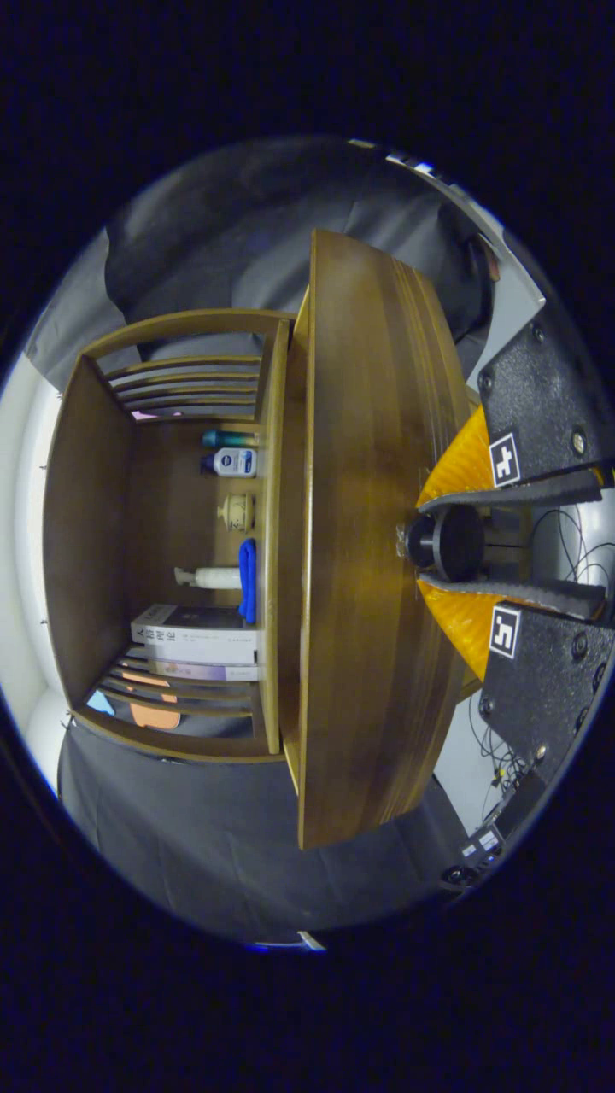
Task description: Pull open the drawer, take out the items inside it, and place them on the countertop above the cabinet.
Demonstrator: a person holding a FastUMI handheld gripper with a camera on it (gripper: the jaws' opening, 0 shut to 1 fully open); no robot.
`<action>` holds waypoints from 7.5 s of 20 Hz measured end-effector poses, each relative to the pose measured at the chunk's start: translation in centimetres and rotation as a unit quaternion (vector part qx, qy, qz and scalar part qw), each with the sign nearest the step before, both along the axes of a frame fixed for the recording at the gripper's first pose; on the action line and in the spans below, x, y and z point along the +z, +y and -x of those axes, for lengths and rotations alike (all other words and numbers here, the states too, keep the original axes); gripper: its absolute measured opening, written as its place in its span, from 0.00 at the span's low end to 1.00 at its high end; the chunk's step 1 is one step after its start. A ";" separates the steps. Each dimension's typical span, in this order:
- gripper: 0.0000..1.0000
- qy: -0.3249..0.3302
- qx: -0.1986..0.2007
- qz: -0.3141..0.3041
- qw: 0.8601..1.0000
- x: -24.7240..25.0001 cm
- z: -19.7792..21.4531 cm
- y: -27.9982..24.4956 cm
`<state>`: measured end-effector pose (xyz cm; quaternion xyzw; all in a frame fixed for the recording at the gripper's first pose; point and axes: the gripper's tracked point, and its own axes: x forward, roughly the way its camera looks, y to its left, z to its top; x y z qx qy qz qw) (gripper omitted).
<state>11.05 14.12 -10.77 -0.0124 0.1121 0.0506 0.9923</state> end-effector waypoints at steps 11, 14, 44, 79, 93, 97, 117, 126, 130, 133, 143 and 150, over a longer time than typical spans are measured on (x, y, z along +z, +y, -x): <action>0.37 0.014 0.003 0.001 1.000 -1.2 4.0 -0.5; 0.37 0.010 0.003 0.007 1.000 -1.2 4.2 -0.5; 1.00 0.130 0.078 0.026 0.988 17.3 -7.4 0.5; 0.18 0.402 0.021 0.041 0.915 9.1 -7.8 -2.8; 0.17 0.352 -0.003 0.025 0.936 18.2 -16.2 -4.0; 0.18 0.338 -0.017 0.002 0.941 18.5 -20.5 -3.1; 0.38 0.285 -0.019 0.049 0.957 15.7 -24.6 -0.9; 0.48 0.199 -0.010 0.038 0.979 19.1 -24.1 -0.9; 0.49 0.161 0.005 0.009 0.987 20.3 -21.6 -0.7; 0.49 0.110 0.010 0.006 0.994 21.8 -19.0 -0.7; 1.00 -0.076 0.021 0.001 0.997 24.0 -6.1 -1.2; 1.00 -0.105 0.034 -0.039 0.993 18.7 1.2 -1.2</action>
